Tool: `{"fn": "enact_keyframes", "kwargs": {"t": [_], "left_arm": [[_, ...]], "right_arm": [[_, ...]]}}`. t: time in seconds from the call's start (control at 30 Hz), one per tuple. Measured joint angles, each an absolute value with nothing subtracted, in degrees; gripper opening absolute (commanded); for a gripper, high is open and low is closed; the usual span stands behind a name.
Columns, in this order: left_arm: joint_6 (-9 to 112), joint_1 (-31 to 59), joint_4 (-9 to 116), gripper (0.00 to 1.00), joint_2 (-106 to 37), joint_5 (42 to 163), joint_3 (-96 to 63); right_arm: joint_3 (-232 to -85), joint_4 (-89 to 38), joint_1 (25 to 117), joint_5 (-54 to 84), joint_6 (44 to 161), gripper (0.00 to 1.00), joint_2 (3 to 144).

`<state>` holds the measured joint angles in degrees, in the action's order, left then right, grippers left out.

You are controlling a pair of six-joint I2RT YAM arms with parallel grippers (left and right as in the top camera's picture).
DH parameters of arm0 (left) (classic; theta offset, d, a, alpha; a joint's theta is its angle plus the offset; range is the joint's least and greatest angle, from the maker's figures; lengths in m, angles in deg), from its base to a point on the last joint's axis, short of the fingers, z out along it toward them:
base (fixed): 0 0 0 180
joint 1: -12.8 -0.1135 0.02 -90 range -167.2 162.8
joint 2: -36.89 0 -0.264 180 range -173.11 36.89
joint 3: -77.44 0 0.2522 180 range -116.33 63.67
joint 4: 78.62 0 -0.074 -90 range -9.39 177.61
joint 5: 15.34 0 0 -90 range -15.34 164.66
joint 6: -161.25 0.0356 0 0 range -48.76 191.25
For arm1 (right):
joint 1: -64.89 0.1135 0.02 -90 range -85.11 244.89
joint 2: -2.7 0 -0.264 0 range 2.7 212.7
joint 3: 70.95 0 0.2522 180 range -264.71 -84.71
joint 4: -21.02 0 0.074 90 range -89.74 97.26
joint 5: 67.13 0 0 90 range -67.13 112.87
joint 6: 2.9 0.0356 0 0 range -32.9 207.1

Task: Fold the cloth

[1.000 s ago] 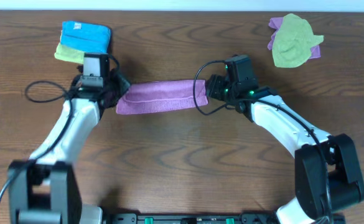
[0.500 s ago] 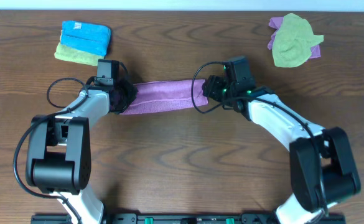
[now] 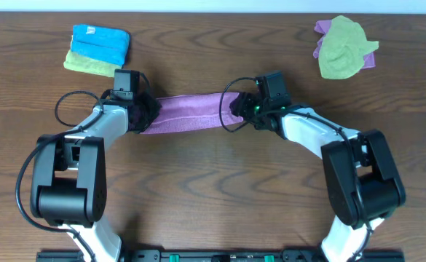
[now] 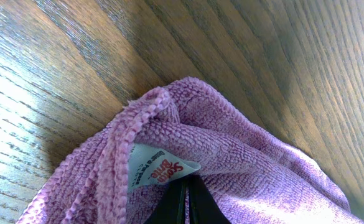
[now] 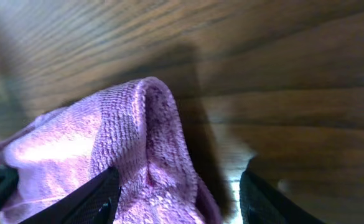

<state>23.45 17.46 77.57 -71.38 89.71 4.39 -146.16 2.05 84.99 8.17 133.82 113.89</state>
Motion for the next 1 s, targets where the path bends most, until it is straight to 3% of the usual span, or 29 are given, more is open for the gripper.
{"fn": "enact_keyframes", "kwargs": {"t": [0.47, 0.83, 0.87, 0.97, 1.0], "left_arm": [[23.45, 17.46, 77.57, 0.06, -71.38, 89.71, 4.39], [23.45, 17.46, 77.57, 0.06, -71.38, 89.69, 4.39], [23.45, 17.46, 77.57, 0.06, -71.38, 89.69, 4.39], [23.48, 17.44, 77.42, 0.06, -71.38, 89.62, 4.39], [23.50, 17.46, 77.24, 0.06, -71.38, 89.51, 4.30]], "right_arm": [[-146.79, 6.29, 87.26, 6.80, 136.18, 0.64, 115.62], [-147.05, 7.60, 87.30, 7.12, 136.98, 0.56, 116.60], [-147.40, 7.86, 87.33, 6.97, 137.31, 0.47, 117.02], [-147.73, 8.43, 87.43, 7.04, 137.68, 0.02, 118.18], [-147.64, 8.74, 87.48, 7.02, 137.77, 0.01, 118.64]]}}
